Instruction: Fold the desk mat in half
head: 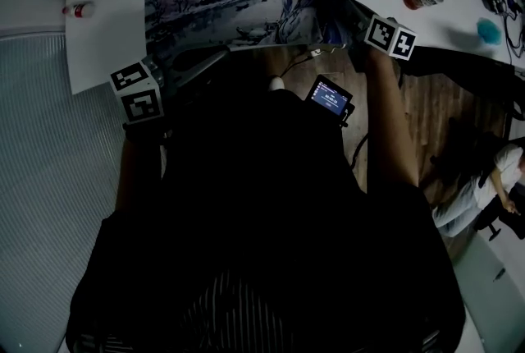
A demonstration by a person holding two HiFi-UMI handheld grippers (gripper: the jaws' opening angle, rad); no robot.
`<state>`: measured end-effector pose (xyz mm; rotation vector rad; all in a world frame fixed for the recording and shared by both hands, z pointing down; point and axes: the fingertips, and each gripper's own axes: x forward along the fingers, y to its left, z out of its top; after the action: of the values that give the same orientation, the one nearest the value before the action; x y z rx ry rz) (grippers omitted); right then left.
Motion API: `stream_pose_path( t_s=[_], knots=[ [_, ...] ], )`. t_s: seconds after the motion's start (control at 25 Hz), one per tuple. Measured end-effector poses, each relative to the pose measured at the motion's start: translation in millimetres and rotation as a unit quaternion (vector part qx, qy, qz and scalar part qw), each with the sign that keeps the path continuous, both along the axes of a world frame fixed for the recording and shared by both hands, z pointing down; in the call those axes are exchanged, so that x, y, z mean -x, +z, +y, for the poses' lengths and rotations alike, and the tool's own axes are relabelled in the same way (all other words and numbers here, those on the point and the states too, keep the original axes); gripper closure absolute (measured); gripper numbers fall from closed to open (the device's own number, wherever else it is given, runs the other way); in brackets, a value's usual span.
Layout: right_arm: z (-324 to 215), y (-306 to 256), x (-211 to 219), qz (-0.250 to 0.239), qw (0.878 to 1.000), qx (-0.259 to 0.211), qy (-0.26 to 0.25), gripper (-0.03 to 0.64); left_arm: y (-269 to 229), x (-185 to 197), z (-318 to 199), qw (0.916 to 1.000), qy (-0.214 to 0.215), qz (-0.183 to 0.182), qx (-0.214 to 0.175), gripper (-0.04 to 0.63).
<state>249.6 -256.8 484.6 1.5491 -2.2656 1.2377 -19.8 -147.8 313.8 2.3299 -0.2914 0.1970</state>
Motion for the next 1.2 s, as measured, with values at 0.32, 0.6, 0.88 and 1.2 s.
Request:
stream_pose_path(
  t_s=[0.32, 0.6, 0.88, 1.2],
  knots=[
    [-6.4, -28.1, 24.9, 0.033, 0.999, 0.007, -0.021, 0.609, 1.7, 31.9, -4.6, 1.0000, 0.003, -0.001, 0.005, 0.586],
    [-18.5, -39.9, 73.1, 0.040, 0.998, 0.041, -0.036, 0.609, -4.6, 104.6, -21.9, 0.9990, -0.030, 0.024, 0.022, 0.586],
    [-37.3, -53.0, 152.5, -0.009, 0.996, 0.059, -0.064, 0.609, -3.4, 167.1, -58.7, 0.9930, -0.082, 0.071, 0.047, 0.586],
    [-58.6, -60.7, 271.1, -0.023, 0.994, 0.057, -0.094, 0.609, -5.0, 241.2, -67.9, 0.9925, -0.063, 0.079, 0.068, 0.586]
  ],
)
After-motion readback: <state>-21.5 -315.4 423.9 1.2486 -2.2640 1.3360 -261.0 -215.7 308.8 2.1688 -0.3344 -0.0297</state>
